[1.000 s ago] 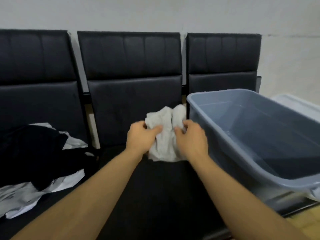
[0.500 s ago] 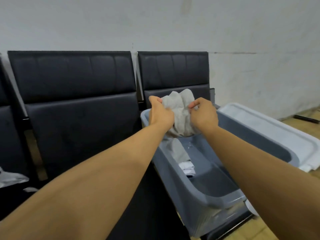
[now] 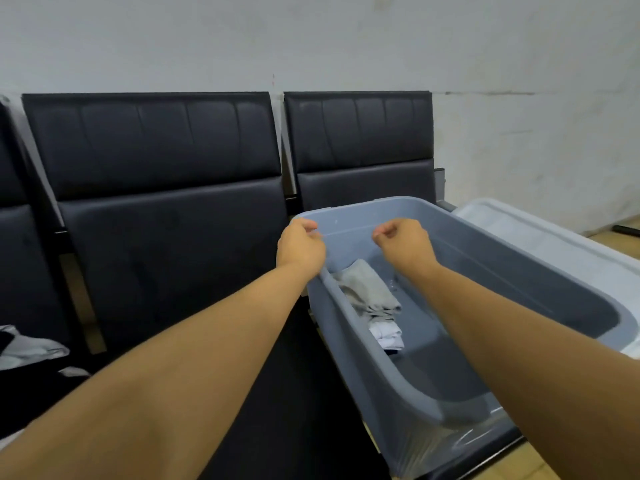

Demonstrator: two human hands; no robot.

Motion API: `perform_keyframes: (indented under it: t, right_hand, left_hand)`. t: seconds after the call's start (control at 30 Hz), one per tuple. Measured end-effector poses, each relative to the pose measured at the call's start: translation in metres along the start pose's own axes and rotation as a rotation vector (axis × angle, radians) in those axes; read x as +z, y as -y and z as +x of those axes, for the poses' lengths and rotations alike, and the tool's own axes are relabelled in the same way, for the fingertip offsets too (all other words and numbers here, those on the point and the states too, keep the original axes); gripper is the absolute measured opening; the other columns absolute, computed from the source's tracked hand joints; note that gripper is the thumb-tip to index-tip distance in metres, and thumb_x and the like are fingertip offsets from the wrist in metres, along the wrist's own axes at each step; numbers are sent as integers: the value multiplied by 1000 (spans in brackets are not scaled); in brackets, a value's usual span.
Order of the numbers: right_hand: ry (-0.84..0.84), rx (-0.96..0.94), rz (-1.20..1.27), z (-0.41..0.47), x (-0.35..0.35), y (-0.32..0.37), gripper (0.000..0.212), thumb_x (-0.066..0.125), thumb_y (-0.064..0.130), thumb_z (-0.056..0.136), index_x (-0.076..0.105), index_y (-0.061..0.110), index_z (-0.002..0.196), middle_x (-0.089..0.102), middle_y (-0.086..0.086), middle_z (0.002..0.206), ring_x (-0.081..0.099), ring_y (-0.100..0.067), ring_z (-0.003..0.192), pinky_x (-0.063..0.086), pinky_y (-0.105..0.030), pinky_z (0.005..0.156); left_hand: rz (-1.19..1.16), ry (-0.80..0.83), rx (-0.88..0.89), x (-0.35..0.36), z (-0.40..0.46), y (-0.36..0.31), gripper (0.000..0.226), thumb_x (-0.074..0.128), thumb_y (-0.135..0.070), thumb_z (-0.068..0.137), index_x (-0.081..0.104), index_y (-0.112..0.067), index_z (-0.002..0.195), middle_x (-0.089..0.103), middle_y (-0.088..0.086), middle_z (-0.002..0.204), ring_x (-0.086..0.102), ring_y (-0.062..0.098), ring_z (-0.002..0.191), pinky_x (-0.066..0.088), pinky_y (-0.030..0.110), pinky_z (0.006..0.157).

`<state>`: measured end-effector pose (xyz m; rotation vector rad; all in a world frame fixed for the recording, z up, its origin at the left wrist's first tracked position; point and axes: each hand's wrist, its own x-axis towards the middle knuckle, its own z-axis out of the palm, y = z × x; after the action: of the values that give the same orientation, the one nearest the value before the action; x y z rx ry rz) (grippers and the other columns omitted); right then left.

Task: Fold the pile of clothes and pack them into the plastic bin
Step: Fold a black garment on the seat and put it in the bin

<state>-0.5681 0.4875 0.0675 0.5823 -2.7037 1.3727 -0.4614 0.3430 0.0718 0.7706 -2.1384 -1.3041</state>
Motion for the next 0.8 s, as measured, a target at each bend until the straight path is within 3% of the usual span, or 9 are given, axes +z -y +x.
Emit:
perform_keyframes:
  t: [0.1,0.2,0.33,0.47,0.67,0.8]
  right_hand:
    - [12,-106,118,-22,9,31,13,65,20,95,67,23,83,72,1,85,70,-24,88,57,-44,86]
    - [43,-187,183,-47,32,62,10,65,20,93,69,24,85,73,4,84,70,-18,81,58,-42,82]
    - [151,-265,216,-85,82,100,10,67,22,93,69,28,85,71,10,78,68,-8,79,57,-35,79]
    - [273,-258,232,-123,143,131,9,66,24,94,71,30,91,73,10,83,69,-8,81,60,-40,81]
    - [475,-245,207,-179,235,180,12,62,30,99,73,26,100,72,10,87,69,-7,82,59,-36,85]
    - [590,-294,188,-212,299,206,16,62,34,99,74,27,92,73,9,81,70,-9,76,61,-41,81]
  left_hand:
    - [-164,-73,-5,-16,-15,6,12,52,-21,100,64,-24,101,69,-2,101,67,19,93,58,41,87]
    - [-219,-115,28,-42,-34,13,11,54,-23,100,65,-24,97,70,-4,85,67,14,83,57,34,79]
    - [-197,-165,26,-86,-48,37,12,55,-23,100,67,-23,98,71,-4,84,66,11,79,56,30,74]
    - [-105,-253,-22,-146,-59,84,12,55,-24,100,66,-25,98,70,-6,85,67,10,83,56,29,76]
    - [21,-380,-147,-253,-80,179,12,53,-27,101,64,-26,97,69,-7,81,66,11,79,55,31,71]
    - [116,-448,-247,-326,-94,238,12,53,-28,101,64,-27,98,70,-6,87,66,11,81,55,31,74]
